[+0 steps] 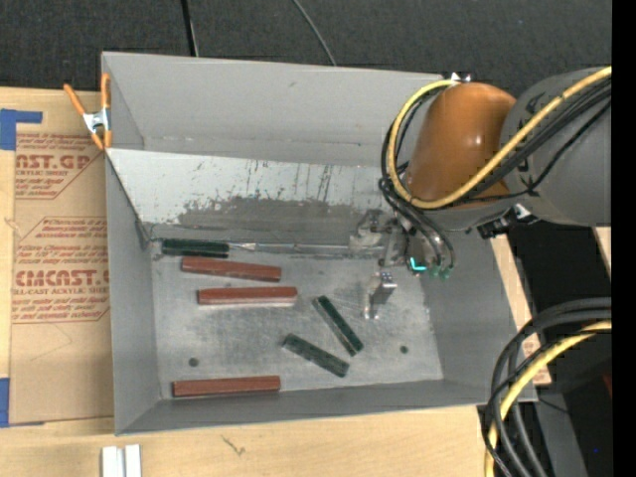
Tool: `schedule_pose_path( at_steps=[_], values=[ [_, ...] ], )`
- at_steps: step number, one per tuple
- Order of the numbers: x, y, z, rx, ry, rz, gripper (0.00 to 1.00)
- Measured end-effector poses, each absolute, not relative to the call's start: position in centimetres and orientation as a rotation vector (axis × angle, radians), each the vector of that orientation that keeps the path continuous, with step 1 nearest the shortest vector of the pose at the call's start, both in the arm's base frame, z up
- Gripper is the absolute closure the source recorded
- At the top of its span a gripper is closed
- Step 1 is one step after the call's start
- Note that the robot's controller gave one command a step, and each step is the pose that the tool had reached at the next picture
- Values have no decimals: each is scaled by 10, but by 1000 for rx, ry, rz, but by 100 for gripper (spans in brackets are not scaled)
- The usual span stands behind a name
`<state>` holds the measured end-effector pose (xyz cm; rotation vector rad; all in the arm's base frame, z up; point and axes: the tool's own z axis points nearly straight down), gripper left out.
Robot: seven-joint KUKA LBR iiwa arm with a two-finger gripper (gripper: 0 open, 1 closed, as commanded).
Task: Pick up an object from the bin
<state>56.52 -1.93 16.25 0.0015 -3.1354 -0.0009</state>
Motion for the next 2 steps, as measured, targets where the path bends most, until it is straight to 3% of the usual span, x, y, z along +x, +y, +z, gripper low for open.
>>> schedule_pose_path(
  at_steps=[1, 2],
  values=[
    [567, -19, 167, 2, -3143, 0, 0],
    [539, 16, 110, -126, -3144, -1, 0]
  ],
)
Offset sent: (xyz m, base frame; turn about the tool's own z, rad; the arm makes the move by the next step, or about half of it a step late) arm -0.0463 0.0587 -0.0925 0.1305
